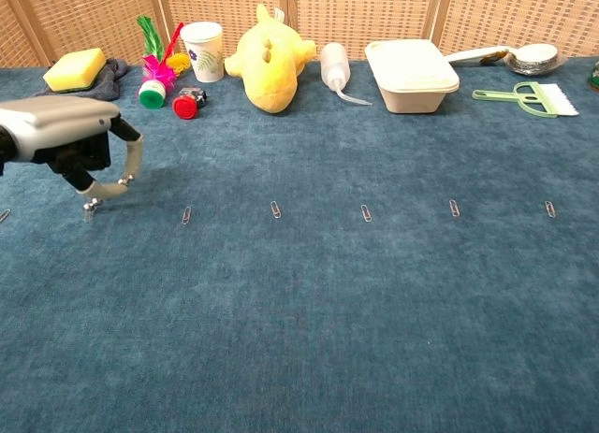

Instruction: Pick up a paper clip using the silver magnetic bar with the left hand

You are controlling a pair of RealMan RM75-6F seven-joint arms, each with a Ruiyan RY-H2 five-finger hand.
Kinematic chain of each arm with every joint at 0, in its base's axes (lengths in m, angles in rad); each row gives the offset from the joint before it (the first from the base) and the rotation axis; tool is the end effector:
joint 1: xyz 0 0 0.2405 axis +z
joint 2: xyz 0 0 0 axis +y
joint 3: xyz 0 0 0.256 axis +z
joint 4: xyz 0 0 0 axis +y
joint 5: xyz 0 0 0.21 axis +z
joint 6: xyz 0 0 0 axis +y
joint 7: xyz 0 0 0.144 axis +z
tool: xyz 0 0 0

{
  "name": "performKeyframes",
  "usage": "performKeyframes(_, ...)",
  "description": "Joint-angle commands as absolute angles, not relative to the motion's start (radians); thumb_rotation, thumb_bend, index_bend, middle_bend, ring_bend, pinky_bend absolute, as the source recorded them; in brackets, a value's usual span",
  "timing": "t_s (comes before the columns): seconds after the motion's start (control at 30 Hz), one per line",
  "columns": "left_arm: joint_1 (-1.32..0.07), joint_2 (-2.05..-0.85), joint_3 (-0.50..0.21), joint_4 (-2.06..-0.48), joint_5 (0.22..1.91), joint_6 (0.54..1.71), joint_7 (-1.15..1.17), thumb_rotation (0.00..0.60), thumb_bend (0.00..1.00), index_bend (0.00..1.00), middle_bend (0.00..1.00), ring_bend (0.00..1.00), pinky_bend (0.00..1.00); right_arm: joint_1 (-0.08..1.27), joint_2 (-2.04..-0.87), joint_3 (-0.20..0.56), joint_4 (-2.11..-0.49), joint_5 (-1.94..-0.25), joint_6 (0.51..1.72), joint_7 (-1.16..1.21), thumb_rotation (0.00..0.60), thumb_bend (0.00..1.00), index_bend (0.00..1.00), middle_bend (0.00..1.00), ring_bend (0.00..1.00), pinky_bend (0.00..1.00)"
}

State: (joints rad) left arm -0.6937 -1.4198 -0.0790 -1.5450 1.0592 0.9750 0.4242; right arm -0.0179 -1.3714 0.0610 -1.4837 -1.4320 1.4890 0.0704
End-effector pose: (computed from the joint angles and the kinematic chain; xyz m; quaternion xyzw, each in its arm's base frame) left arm -0.1962 0.3276 0.0120 -0.7604 -0.3651 -0.2905 0.4517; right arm -0.3336 -0.1493 0.0930 0.5055 -0.4844 0.4045 0.5884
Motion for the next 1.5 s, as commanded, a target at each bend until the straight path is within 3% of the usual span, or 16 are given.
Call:
performKeyframes(0.03, -0.69, -1.401, -0.092, -1.556, 1.07, 0.988, 0.407, 0.6, 0.66, 0.63, 1.0, 1.0, 1.0, -0.017, -1.37, 0.061, -1.487, -1.434, 1.49, 0.067, 0.6, 0.39, 0.04, 0.07, 0.05, 0.12)
performKeyframes(0.43, -0.687, -1.327, -0.119, -1.607, 1.1, 1.016, 0.392, 0.6, 0.66, 0.64, 1.0, 1.0, 1.0, -0.016, -1.373, 0.057, -1.496, -1.436, 1.486, 0.051, 0.6, 0.39, 0.04, 0.07, 0.05, 0.12)
performKeyframes(0.87, -0.744, -1.343, -0.179, -1.488, 1.037, 0.955, 0.386, 0.6, 0.66, 0.64, 1.0, 1.0, 1.0, -0.01, -1.383, 0.06, -1.501, -1.43, 1.478, 0.036, 0.6, 0.39, 0.04, 0.07, 0.05, 0.12)
performKeyframes(0.97, -0.767, -1.371, -0.186, -1.432, 1.006, 0.932, 0.41, 0.6, 0.63, 0.59, 0.99, 0.99, 1.0, -0.008, -1.385, 0.06, -1.501, -1.432, 1.476, 0.04, 0.6, 0.39, 0.04, 0.07, 0.05, 0.12)
performKeyframes(1.07, -0.789, -1.406, -0.187, -1.383, 0.972, 0.908, 0.44, 0.6, 0.5, 0.33, 0.8, 0.8, 0.99, -0.01, -1.383, 0.061, -1.502, -1.433, 1.483, 0.039, 0.6, 0.39, 0.04, 0.07, 0.05, 0.12)
performKeyframes(1.13, -0.799, -1.416, -0.187, -1.377, 0.951, 0.886, 0.447, 0.6, 0.43, 0.09, 0.5, 0.54, 0.86, -0.012, -1.381, 0.062, -1.504, -1.433, 1.486, 0.038, 0.6, 0.39, 0.04, 0.07, 0.05, 0.12)
performKeyframes(1.23, -0.808, -1.423, -0.187, -1.384, 0.933, 0.871, 0.45, 0.578, 0.41, 0.0, 0.26, 0.31, 0.65, -0.013, -1.377, 0.062, -1.509, -1.434, 1.491, 0.035, 0.6, 0.39, 0.04, 0.07, 0.05, 0.12)
performKeyframes(1.33, -0.803, -1.421, -0.185, -1.405, 0.947, 0.886, 0.439, 0.529, 0.4, 0.0, 0.2, 0.25, 0.59, -0.012, -1.375, 0.064, -1.512, -1.434, 1.491, 0.032, 0.6, 0.39, 0.04, 0.07, 0.05, 0.12)
performKeyframes(1.5, -0.762, -1.38, -0.165, -1.482, 0.995, 0.937, 0.405, 0.509, 0.4, 0.0, 0.2, 0.23, 0.55, -0.001, -1.373, 0.07, -1.513, -1.436, 1.482, 0.024, 0.6, 0.39, 0.04, 0.07, 0.05, 0.12)
